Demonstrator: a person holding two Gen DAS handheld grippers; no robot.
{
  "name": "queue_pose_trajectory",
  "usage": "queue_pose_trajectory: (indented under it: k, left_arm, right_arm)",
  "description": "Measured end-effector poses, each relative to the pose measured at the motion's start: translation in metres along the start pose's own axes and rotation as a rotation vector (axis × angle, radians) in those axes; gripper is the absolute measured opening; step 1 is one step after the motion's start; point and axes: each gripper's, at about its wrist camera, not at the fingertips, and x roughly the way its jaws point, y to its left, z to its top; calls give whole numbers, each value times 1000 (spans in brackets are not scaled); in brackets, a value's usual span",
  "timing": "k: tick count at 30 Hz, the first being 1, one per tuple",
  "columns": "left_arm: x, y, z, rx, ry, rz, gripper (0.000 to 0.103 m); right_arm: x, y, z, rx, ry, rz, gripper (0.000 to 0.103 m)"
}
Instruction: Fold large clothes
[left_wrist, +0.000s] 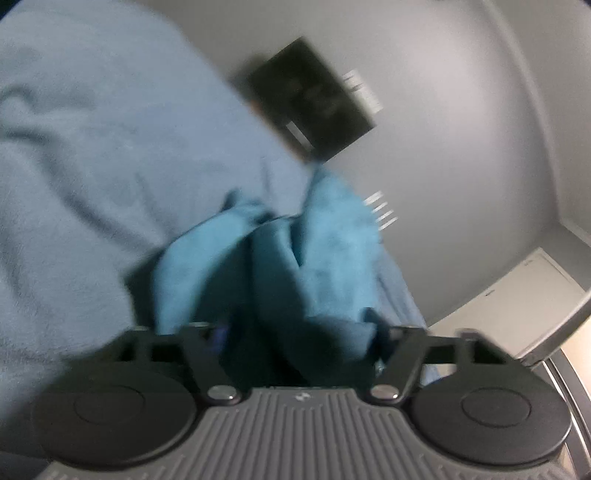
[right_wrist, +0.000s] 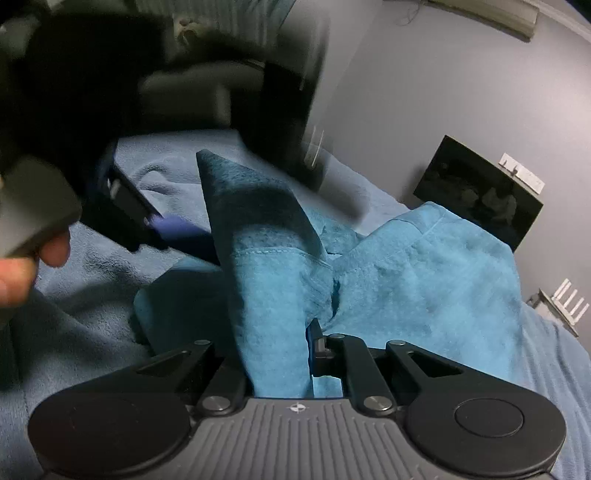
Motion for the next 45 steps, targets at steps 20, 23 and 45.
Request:
queue_pose_trajectory:
  k: [20,23,45]
  left_arm:
    - [12,9,1,53,2,234,16]
    - [-3,4,-4,70,1,245,16]
    - [8,-19,-4,295,63,180,67]
  right_arm:
    - [-128,-146,-50,577,-99,78,68]
    - [-117,-182,-84,812,33,-85,46]
    - [-79,-178,-125,979,80,37,42]
